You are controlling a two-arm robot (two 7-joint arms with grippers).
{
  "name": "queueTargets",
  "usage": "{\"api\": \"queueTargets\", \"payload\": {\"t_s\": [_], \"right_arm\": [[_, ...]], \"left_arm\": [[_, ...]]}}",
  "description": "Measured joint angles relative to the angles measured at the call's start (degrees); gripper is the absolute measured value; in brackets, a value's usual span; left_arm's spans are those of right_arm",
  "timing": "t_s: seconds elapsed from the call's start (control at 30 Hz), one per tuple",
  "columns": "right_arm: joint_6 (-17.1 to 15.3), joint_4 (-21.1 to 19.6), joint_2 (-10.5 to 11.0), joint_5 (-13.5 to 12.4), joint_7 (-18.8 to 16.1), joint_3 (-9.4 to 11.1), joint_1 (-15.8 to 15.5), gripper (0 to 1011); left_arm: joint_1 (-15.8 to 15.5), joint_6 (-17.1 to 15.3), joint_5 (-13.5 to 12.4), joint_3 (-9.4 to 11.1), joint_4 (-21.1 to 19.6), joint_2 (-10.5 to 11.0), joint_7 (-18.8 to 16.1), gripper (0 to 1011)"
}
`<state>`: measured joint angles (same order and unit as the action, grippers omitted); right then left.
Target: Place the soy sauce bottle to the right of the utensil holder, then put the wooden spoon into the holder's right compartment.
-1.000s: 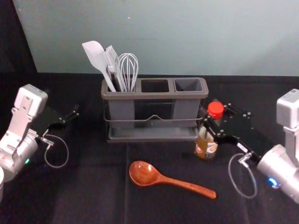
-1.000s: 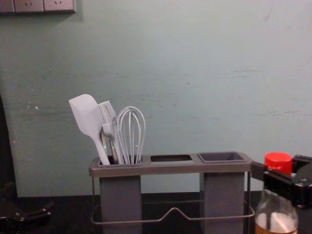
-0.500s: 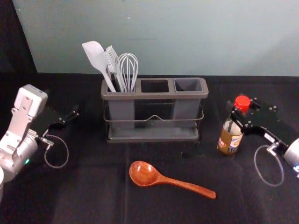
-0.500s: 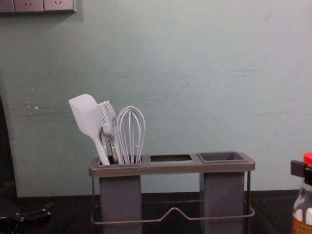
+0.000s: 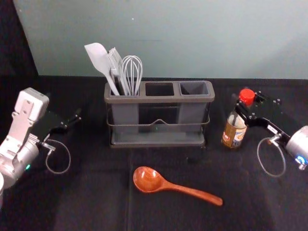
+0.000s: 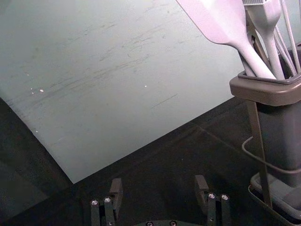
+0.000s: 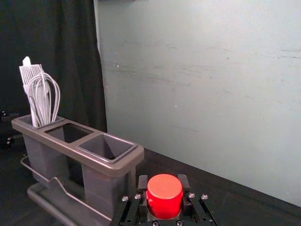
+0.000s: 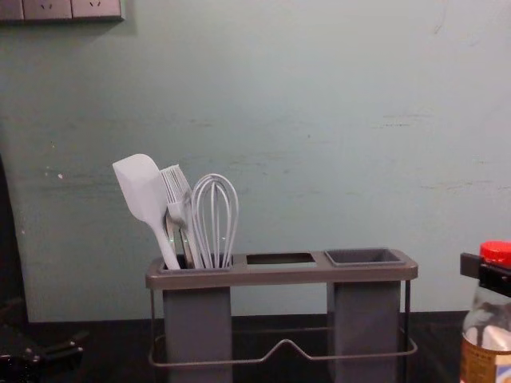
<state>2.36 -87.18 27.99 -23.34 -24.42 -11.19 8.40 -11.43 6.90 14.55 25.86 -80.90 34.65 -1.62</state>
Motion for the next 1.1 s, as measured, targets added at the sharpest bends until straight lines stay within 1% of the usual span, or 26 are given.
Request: {"api": "queueTargets", "payload": {"t_s": [0.3,0.63,0.83,1.1], "right_arm": [[0.1,2.7,-1.6,0.9,0.0,-1.6,2.9,381],[0.2,5.6,-3.1,2.0,0.4,-2.5,5.4,382],[0.1,6.6,-3.7,2.3,0.4,-2.9,6.2,381],[0.3,7.2,-4.2,2.5,0.5,-3.1,6.5,381]], "left_arm": [[0.0,0.0,0.0,0.0,0.0,0.0,0.0,1005],[0.0,0.0,0.0,0.0,0.0,0.0,0.0,1005],[0.0,0.0,0.0,0.0,0.0,0.0,0.0,1005],[0.0,0.0,0.0,0.0,0.0,0.0,0.0,1005]]}}
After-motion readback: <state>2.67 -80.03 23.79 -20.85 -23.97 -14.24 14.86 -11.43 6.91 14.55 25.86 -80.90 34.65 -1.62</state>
